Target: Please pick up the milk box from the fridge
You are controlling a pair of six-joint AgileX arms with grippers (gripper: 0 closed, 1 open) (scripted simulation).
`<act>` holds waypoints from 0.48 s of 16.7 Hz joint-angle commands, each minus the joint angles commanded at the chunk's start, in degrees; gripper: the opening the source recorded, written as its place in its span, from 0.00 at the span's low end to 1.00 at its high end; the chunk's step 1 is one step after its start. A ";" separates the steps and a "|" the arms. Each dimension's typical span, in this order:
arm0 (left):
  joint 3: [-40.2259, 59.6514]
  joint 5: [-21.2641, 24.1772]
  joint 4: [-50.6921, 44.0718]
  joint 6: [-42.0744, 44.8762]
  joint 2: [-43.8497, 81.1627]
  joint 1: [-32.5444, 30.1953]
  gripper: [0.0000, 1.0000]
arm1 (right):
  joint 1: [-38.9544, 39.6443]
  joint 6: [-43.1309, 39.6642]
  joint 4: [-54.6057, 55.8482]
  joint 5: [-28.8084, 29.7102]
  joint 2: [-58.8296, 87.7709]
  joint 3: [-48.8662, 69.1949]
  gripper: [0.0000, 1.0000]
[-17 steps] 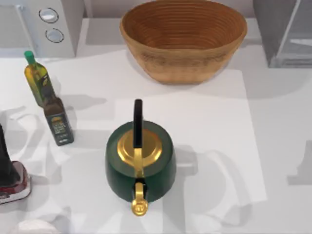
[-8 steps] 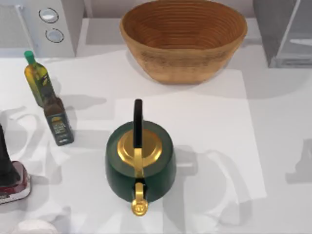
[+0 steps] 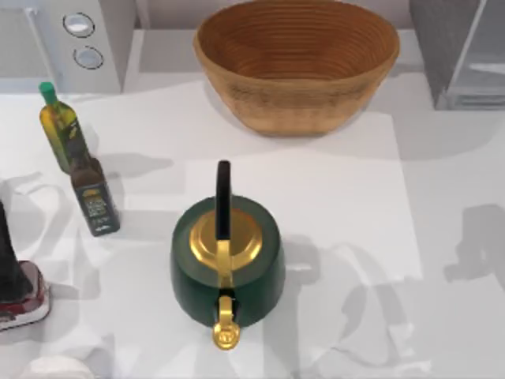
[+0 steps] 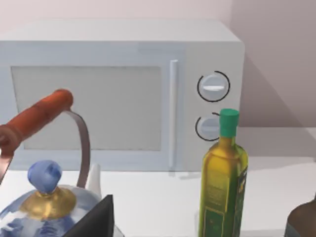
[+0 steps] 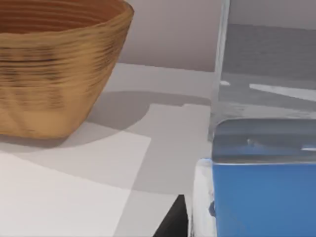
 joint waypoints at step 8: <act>0.00 0.00 0.00 0.00 0.00 0.00 1.00 | -0.66 -0.76 32.32 -17.22 43.99 3.64 0.00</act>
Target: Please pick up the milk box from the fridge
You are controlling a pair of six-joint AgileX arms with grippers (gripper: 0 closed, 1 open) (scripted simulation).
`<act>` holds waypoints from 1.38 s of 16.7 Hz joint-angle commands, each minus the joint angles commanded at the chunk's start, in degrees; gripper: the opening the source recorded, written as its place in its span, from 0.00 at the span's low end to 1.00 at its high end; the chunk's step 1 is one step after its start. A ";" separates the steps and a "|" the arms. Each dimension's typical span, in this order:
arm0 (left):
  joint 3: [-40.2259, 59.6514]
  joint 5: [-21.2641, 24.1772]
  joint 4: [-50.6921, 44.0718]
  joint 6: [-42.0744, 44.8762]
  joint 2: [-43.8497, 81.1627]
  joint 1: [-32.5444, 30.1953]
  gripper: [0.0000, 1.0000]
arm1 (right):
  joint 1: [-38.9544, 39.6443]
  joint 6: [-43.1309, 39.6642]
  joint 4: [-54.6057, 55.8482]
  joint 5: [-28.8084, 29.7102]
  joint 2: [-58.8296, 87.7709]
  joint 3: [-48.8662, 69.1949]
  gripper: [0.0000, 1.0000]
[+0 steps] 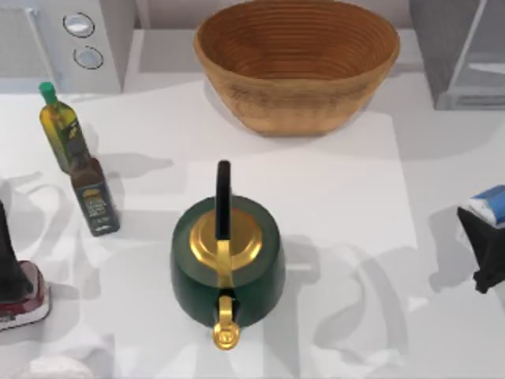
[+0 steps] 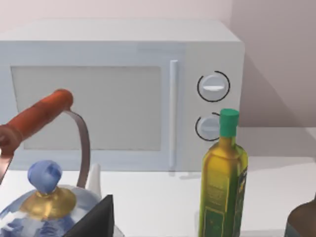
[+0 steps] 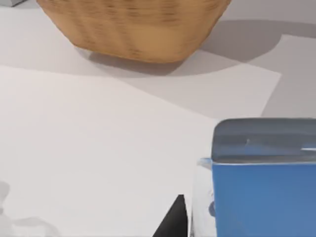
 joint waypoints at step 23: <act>0.00 0.00 0.00 0.00 0.00 0.00 1.00 | 1.88 -0.56 27.69 -12.32 28.28 12.16 0.00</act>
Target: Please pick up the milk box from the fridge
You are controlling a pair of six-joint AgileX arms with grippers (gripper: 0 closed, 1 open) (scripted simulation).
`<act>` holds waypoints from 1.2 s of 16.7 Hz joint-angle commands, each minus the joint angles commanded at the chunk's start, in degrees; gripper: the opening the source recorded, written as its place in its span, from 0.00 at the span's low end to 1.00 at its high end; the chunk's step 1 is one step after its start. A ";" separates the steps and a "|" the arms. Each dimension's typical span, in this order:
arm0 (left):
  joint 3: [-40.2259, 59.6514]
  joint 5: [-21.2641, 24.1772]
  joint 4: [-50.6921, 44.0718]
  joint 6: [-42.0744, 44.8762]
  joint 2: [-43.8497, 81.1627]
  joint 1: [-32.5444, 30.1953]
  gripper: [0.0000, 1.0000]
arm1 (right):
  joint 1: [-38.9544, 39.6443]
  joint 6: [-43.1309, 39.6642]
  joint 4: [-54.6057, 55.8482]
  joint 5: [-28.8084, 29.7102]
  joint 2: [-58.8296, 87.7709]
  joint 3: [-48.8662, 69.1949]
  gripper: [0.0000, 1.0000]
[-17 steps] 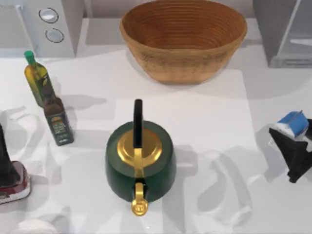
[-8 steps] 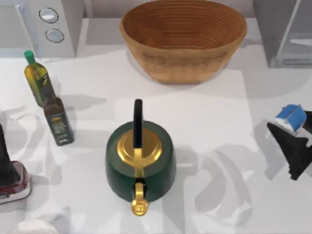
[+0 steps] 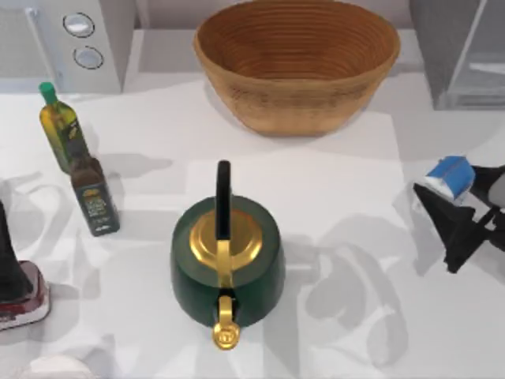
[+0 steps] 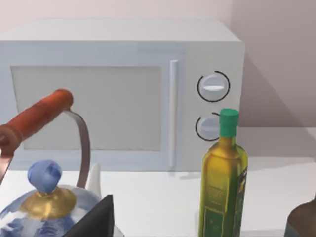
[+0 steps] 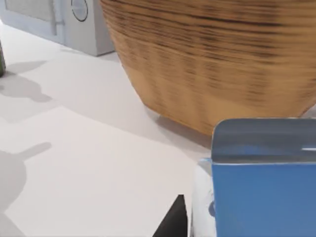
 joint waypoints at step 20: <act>0.00 0.00 0.00 0.00 0.00 0.00 1.00 | 5.12 0.42 0.46 4.86 6.44 5.53 0.83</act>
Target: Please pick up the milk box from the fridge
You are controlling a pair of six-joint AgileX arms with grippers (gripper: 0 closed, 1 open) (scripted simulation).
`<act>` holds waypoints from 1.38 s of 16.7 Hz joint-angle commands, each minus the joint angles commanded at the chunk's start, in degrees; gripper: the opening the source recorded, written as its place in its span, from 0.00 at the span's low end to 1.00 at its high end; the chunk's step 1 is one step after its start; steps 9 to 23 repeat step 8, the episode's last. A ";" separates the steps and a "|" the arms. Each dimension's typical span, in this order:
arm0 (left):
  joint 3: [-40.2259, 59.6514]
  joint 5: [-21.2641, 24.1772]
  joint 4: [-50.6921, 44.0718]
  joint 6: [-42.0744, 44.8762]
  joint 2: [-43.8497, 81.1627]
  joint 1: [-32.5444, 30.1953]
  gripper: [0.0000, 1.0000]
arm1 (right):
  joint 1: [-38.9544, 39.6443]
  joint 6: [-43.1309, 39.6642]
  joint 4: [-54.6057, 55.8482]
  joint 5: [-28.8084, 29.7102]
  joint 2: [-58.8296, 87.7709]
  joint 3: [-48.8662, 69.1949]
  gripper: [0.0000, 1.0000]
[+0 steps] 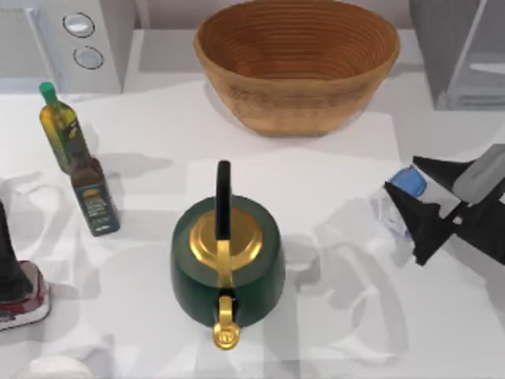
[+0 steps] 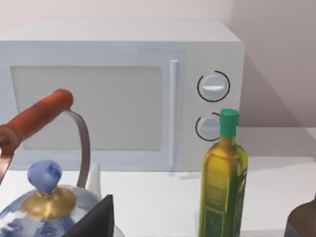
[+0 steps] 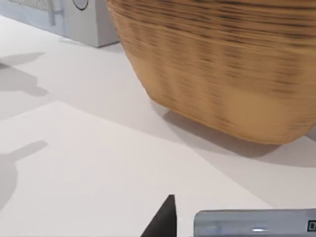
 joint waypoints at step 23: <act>0.00 0.00 0.00 0.00 0.00 0.00 1.00 | 0.00 0.00 0.00 0.00 0.00 0.00 1.00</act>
